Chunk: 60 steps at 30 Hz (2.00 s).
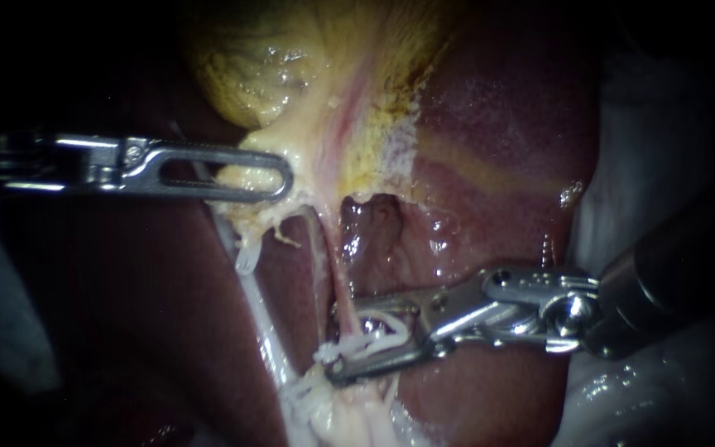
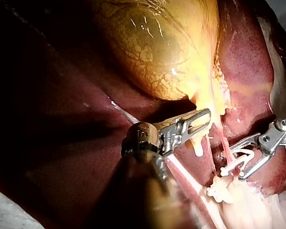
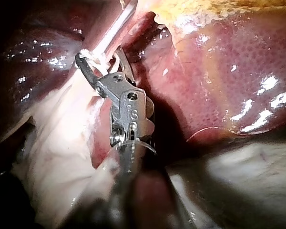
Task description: Clipping second clip right tube
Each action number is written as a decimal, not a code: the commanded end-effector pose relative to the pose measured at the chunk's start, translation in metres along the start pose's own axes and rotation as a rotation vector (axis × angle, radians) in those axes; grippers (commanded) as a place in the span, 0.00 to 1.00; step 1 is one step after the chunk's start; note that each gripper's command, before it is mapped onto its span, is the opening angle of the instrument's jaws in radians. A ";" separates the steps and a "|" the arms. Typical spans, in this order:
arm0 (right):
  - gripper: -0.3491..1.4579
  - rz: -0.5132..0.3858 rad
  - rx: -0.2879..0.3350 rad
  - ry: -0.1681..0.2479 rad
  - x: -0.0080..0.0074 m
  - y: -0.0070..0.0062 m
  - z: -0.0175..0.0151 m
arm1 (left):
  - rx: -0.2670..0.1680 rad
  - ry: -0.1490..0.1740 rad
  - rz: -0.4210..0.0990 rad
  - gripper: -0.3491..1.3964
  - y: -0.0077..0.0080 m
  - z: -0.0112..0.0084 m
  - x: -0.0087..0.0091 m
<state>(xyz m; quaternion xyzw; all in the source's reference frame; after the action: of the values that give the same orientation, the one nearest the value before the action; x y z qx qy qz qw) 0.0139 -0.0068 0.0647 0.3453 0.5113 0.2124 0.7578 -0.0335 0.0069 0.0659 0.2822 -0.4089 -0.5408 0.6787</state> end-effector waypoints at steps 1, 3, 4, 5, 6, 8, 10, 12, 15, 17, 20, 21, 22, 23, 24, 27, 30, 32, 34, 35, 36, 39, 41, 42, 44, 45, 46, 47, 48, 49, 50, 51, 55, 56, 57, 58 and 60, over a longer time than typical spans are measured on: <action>0.47 0.002 0.000 0.001 0.0002 0.0000 0.0000 | 0.000 0.000 0.000 0.00 0.0000 0.0000 0.0000; 0.47 0.002 0.000 0.004 0.0003 0.0000 0.0000 | 0.000 0.000 0.000 0.00 0.0000 0.0000 0.0000; 0.47 0.003 0.000 0.004 0.0003 0.0000 0.0000 | 0.000 0.000 0.000 0.00 0.0000 0.0000 0.0000; 0.47 0.003 0.000 0.004 0.0004 0.0000 -0.0001 | 0.000 0.000 0.000 0.00 0.0000 0.0000 0.0000; 0.47 0.005 0.000 0.005 0.0005 0.0001 -0.0002 | 0.000 0.000 0.000 0.00 0.0000 0.0000 0.0000; 0.47 0.001 -0.001 0.005 0.0008 0.0001 -0.0004 | 0.000 0.000 0.000 0.00 0.0000 0.0000 0.0000; 0.47 0.004 -0.003 0.007 0.0012 0.0001 -0.0007 | 0.000 0.000 0.000 0.00 0.0000 0.0000 0.0000; 0.47 0.001 -0.008 0.012 0.0015 0.0001 -0.0011 | 0.000 0.000 0.000 0.00 0.0000 0.0000 0.0000; 0.47 0.005 -0.007 0.013 0.0019 0.0002 -0.0015 | 0.000 0.000 0.000 0.00 0.0000 0.0000 0.0000; 0.47 0.005 -0.007 0.013 0.0019 0.0002 -0.0016 | 0.000 0.000 0.000 0.00 0.0000 0.0000 0.0000; 0.47 0.004 -0.008 0.013 0.0018 0.0002 -0.0013 | 0.000 0.000 0.000 0.00 -0.0001 0.0000 0.0000; 0.47 0.003 -0.008 0.013 0.0017 0.0002 -0.0012 | 0.000 0.000 0.000 0.00 -0.0001 0.0000 0.0000; 0.47 0.002 -0.009 0.012 0.0016 0.0002 -0.0012 | 0.000 0.000 0.000 0.00 -0.0001 0.0000 0.0000; 0.47 0.001 -0.009 0.012 0.0014 0.0001 -0.0010 | 0.000 0.000 0.000 0.00 -0.0001 0.0000 0.0000; 0.47 0.001 -0.010 0.012 0.0013 0.0001 -0.0009 | 0.000 0.000 0.000 0.00 -0.0001 0.0000 0.0000; 0.47 -0.001 -0.012 0.012 0.0011 0.0001 -0.0006 | 0.000 0.000 0.000 0.00 -0.0001 0.0000 0.0000; 0.47 -0.003 -0.009 0.010 0.0009 0.0001 0.0000 | 0.000 0.000 0.000 0.00 -0.0001 0.0000 0.0000; 0.47 -0.005 -0.008 0.009 0.0006 0.0001 0.0005 | -0.001 0.000 0.000 0.00 -0.0001 0.0001 0.0000; 0.47 -0.006 -0.005 0.008 0.0005 0.0001 0.0010 | -0.001 -0.001 0.000 0.00 -0.0001 0.0001 0.0000; 0.47 -0.007 -0.003 0.007 0.0004 0.0000 0.0014 | 0.001 0.001 0.000 0.00 -0.0001 0.0001 0.0000; 0.47 -0.008 -0.004 0.007 0.0004 0.0000 0.0017 | 0.001 0.001 -0.001 0.00 -0.0002 0.0002 0.0000; 0.47 -0.009 0.000 0.005 0.0003 -0.0002 0.0024 | 0.001 0.001 -0.001 0.00 -0.0002 0.0002 0.0000; 0.47 -0.010 0.003 0.004 0.0003 -0.0003 0.0028 | 0.001 0.001 -0.001 0.00 -0.0002 0.0002 0.0000; 0.47 -0.010 0.005 0.003 0.0003 -0.0003 0.0029 | 0.001 0.001 -0.001 0.00 -0.0002 0.0002 0.0000; 0.47 -0.010 0.009 0.012 0.0004 -0.0003 0.0032 | 0.001 0.001 -0.001 0.00 -0.0002 0.0003 0.0000; 0.47 -0.010 0.011 0.020 0.0004 -0.0003 0.0033 | 0.001 0.001 -0.001 0.00 -0.0002 0.0003 0.0000; 0.47 -0.016 0.015 0.022 0.0005 -0.0003 0.0034 | 0.001 0.000 -0.001 0.00 -0.0003 0.0003 0.0000; 0.47 -0.016 0.019 0.027 0.0005 -0.0004 0.0034 | 0.000 0.000 -0.001 0.00 -0.0003 0.0003 0.0000; 0.47 -0.010 0.022 0.029 0.0005 -0.0004 0.0035 | 0.000 0.000 -0.001 0.00 -0.0003 0.0003 0.0000; 0.47 -0.010 0.022 0.030 0.0006 -0.0004 0.0036 | 0.000 0.000 -0.001 0.00 -0.0003 0.0004 0.0000; 0.47 -0.010 0.025 0.032 0.0006 -0.0004 0.0037 | 0.000 0.000 -0.001 0.00 -0.0003 0.0004 0.0000; 0.47 -0.010 0.029 0.034 0.0007 -0.0003 0.0038 | 0.003 0.002 -0.001 0.00 -0.0003 0.0004 0.0000; 0.46 -0.005 0.036 0.035 0.0008 -0.0004 0.0040 | 0.003 0.002 -0.001 0.00 -0.0003 0.0004 0.0000; 0.45 -0.005 0.039 0.034 0.0007 -0.0005 0.0040 | 0.003 0.002 -0.001 0.00 -0.0003 0.0004 0.0000; 0.45 -0.005 0.043 0.033 0.0007 -0.0005 0.0040 | 0.003 0.002 -0.001 0.00 -0.0003 0.0004 0.0000; 0.44 -0.005 0.043 0.033 0.0007 -0.0005 0.0039 | 0.003 0.002 -0.001 0.00 -0.0003 0.0004 0.0000; 0.42 0.000 0.047 0.032 0.0007 -0.0005 0.0038 | 0.003 0.002 -0.001 0.00 -0.0003 0.0004 0.0000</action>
<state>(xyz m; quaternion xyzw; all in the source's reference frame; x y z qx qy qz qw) 0.0177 -0.0079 0.0649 0.3629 0.5276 0.2082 0.7393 -0.0340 0.0069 0.0658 0.2839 -0.4087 -0.5403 0.6785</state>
